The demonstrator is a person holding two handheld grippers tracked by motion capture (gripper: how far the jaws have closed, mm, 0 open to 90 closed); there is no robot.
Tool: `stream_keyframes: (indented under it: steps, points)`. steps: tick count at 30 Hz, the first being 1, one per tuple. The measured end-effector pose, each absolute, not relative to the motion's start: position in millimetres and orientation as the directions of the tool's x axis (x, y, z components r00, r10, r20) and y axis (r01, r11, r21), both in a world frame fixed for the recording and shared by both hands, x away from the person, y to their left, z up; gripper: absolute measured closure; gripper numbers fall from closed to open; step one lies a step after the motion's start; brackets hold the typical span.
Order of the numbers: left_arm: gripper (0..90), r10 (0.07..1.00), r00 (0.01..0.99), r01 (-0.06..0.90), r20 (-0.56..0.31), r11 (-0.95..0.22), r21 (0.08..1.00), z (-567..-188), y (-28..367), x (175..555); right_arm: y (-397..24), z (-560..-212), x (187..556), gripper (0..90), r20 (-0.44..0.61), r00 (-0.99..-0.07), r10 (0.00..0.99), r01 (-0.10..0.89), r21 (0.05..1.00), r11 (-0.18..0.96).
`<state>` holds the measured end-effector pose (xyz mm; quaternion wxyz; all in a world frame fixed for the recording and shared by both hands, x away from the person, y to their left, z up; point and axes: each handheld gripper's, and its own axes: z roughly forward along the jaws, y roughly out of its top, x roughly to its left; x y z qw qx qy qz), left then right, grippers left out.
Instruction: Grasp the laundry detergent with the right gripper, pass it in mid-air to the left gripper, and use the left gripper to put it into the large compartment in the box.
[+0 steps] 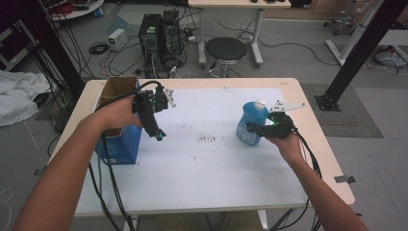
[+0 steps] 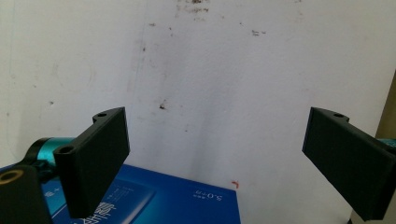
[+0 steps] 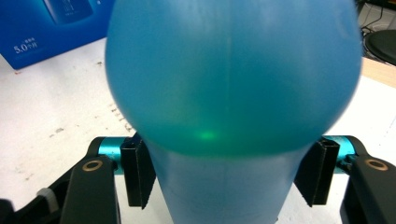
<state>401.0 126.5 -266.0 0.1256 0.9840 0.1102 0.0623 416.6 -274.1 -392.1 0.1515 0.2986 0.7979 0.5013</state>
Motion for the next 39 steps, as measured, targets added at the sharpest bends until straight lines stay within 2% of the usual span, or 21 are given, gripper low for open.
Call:
stream_keyframes:
  steps: [8, 26, 33, 39]
  points:
    - [7.4, 0.231, 0.968, 0.201, 0.095, -0.945, 0.258, -266.7, 126.3, 402.1, -273.1, -392.3, 415.1, 41.3, 0.034, -0.775, 0.631, 0.309, 0.891, 0.332]
    - [7.4, 0.233, 0.968, 0.201, 0.095, -0.944, 0.262, -266.7, 126.5, 401.9, -271.6, -389.5, 410.4, 45.3, -0.021, -0.77, 0.638, 0.276, 0.89, 0.363]
    - [7.4, 0.236, 0.967, 0.202, 0.096, -0.94, 0.277, -263.6, 126.9, 400.3, -275.9, -368.2, 403.3, 45.3, -0.006, -0.805, 0.594, 0.268, 0.889, 0.372]
    - [7.4, 0.222, 0.97, 0.186, 0.103, -0.943, 0.276, -258.7, 122.7, 395.3, -276.6, -341.6, 389.5, 45.2, 0.002, -0.866, 0.501, 0.235, 0.885, 0.403]
